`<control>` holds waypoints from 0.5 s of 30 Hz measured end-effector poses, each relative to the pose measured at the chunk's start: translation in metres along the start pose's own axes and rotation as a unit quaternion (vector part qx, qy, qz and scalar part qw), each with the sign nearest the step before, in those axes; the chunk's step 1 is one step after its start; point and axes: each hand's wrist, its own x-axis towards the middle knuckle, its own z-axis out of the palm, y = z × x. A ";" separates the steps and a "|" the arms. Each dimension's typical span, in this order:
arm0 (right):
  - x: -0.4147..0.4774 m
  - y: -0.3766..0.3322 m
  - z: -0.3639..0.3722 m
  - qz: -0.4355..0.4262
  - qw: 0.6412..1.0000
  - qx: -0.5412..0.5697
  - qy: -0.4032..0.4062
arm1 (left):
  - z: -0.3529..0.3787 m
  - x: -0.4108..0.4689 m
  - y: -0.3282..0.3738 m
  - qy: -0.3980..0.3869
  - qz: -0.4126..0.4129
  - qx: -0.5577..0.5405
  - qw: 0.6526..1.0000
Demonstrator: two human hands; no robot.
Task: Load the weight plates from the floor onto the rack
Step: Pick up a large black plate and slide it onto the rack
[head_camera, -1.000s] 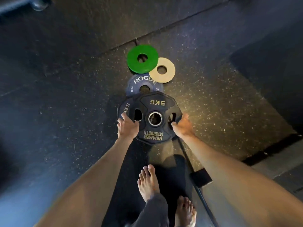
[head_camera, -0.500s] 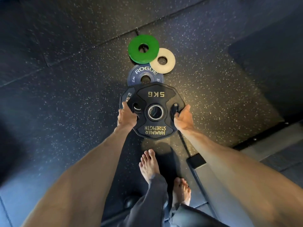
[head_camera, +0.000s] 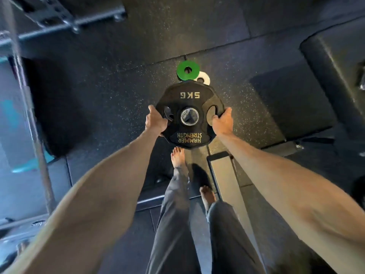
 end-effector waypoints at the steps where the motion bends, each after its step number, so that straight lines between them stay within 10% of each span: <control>1: -0.017 -0.003 -0.008 -0.004 1.000 0.011 0.001 | -0.007 -0.021 -0.006 0.014 -0.002 -0.010 1.000; 9: -0.161 -0.005 -0.051 -0.081 0.995 0.037 -0.036 | -0.043 -0.194 -0.091 0.054 -0.106 -0.210 0.970; 15: -0.272 0.009 -0.043 -0.144 0.984 -0.038 -0.100 | -0.057 -0.322 -0.174 0.138 -0.196 -0.445 0.863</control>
